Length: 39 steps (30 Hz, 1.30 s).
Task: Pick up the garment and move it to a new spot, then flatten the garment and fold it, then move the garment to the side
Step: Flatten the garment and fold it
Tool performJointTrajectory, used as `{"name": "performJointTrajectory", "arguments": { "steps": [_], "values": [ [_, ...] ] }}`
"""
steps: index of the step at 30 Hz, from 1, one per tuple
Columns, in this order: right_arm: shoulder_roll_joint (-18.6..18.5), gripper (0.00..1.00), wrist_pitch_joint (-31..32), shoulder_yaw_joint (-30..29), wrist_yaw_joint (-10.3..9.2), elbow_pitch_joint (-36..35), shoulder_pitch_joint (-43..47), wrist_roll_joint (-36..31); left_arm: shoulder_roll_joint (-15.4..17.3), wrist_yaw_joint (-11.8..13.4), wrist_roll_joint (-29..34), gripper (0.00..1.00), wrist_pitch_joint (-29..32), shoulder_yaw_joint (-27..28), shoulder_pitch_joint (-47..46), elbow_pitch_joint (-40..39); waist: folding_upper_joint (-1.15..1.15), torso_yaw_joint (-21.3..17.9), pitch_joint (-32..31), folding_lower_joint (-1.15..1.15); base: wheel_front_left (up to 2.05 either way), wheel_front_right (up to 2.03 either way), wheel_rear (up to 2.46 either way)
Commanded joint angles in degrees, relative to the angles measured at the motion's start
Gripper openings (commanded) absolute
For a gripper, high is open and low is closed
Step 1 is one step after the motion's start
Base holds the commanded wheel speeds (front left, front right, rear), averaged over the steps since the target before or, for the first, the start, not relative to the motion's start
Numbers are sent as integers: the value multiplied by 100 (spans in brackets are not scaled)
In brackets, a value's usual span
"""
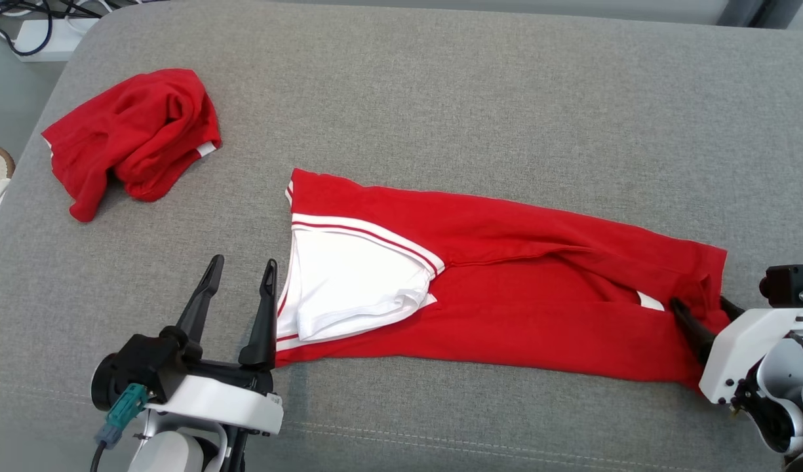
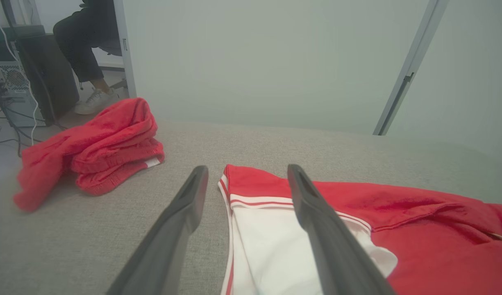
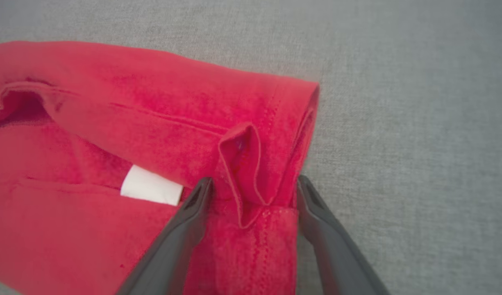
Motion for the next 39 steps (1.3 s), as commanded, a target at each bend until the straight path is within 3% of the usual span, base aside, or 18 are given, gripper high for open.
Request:
{"name": "performJointTrajectory", "arguments": {
  "steps": [1,2,3,4,5,10,19,24,27,31,35,36,39],
  "values": [
    [121,100,300,234,28,-64,417,-11,23,-57,67,100,-59,225,-222,-103,0,-8,4,0,0,0,0],
    [136,100,364,232,28,-129,449,-25,3,-74,78,100,-59,234,-227,-94,0,-10,1,0,0,0,0],
    [150,89,409,214,28,-189,476,-38,-12,-88,93,100,-59,245,-230,-86,0,-13,2,0,0,0,0],
    [157,33,449,207,28,-248,497,-61,-27,-101,108,100,-59,256,-233,-78,0,-15,5,0,0,0,0],
    [165,0,461,182,28,-306,515,-92,-39,-114,123,100,-59,265,-236,-67,0,-18,3,0,0,0,0],
    [188,0,337,-205,28,-456,589,-186,-92,-178,186,100,-59,313,-237,-35,0,-37,5,0,0,0,0],
    [81,0,-175,-1490,28,-455,758,-32,-167,-253,250,100,-59,421,-201,-7,0,-147,-2,0,0,0,0],
    [-35,0,-247,-1671,28,-468,649,-59,-179,-294,277,100,-59,446,-222,4,0,-243,16,0,0,0,0],
    [-26,0,-231,-1524,28,-794,491,-157,-172,-312,301,100,-59,465,-244,10,0,-307,19,0,0,0,0],
    [293,0,-102,-971,28,-1922,325,-91,-146,-312,325,100,-59,502,-256,-5,0,-388,27,0,0,0,0],
    [759,0,-4,-350,28,-2896,283,75,-159,-321,340,100,-59,484,-277,-12,0,-403,48,0,0,0,0],
    [1064,0,14,-58,28,-3102,247,211,-169,-331,344,100,-59,466,-300,-6,0,-387,68,0,0,0,0],
    [1400,0,-44,363,28,-3055,134,396,-202,-358,351,100,-59,414,-360,17,0,-313,108,0,0,0,0]
  ]
}}
